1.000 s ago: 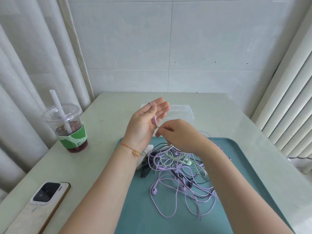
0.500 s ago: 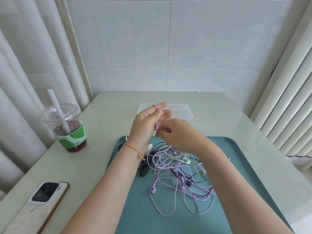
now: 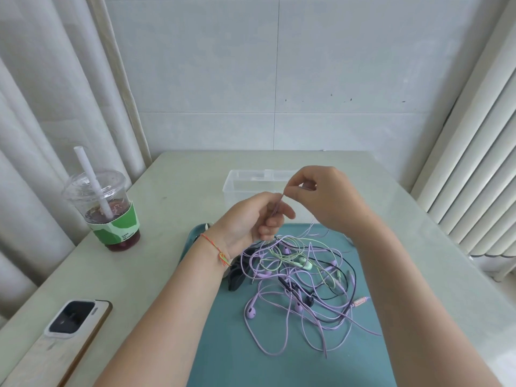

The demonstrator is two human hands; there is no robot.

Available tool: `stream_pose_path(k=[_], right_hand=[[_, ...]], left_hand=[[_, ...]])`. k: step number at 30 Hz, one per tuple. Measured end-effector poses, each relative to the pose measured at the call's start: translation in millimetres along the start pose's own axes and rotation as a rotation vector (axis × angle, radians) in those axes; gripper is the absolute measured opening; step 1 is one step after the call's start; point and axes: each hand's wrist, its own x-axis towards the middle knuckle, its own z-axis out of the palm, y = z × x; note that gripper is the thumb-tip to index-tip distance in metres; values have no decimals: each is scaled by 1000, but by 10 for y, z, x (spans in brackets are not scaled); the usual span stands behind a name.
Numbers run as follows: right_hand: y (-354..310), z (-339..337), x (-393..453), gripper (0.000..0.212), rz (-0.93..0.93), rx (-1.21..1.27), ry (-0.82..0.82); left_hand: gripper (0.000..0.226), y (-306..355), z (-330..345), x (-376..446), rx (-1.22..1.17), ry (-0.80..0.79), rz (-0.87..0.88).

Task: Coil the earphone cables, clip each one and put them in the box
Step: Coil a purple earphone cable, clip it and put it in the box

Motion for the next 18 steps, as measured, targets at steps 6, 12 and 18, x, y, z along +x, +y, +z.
stream_pose_path(k=[6,12,18], right_hand=[[55,74,38,12,4,82,32],[9,247,12,24,-8,-39,-268],[-68,285,-47,22,5,-45,-377]], left_hand=[[32,60,-13,-47,-356,-214,36],[32,145,-37,-28,-815,-25,259],[26,93,-146,8,-696,191,400]])
